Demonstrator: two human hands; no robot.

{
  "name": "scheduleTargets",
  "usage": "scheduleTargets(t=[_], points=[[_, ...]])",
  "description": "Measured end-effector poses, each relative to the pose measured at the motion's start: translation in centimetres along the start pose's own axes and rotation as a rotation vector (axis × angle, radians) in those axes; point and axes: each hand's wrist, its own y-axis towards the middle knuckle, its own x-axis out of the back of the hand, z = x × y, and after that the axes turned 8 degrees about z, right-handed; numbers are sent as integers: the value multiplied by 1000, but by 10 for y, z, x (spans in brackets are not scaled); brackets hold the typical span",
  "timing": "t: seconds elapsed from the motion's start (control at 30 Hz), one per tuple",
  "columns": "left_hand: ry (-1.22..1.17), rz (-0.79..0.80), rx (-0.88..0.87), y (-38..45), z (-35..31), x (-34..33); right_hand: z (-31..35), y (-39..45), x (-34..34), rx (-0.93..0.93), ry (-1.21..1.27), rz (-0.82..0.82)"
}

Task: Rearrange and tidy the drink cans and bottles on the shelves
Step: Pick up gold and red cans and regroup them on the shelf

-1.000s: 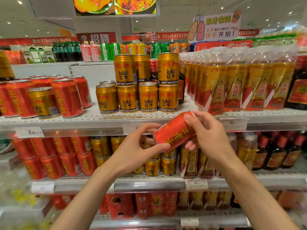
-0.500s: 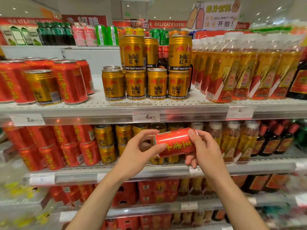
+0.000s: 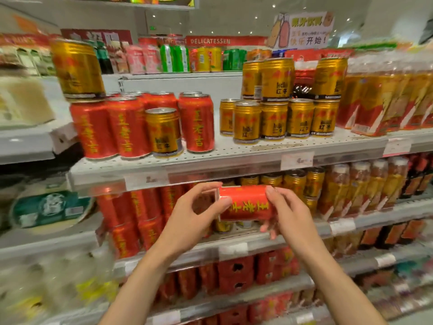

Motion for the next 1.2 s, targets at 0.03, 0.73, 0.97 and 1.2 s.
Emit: scheduleTargets(t=[0.03, 0.73, 0.97, 1.2], points=[[6, -10, -10, -5, -1, 13, 3, -2, -13, 8, 7, -1], [100, -191, -128, -9, -50, 95, 92, 42, -86, 362, -69, 67], [354, -237, -269, 14, -65, 98, 118, 70, -71, 490, -189, -1], [780, -403, -325, 42, -74, 119, 118, 85, -56, 513, -337, -3]])
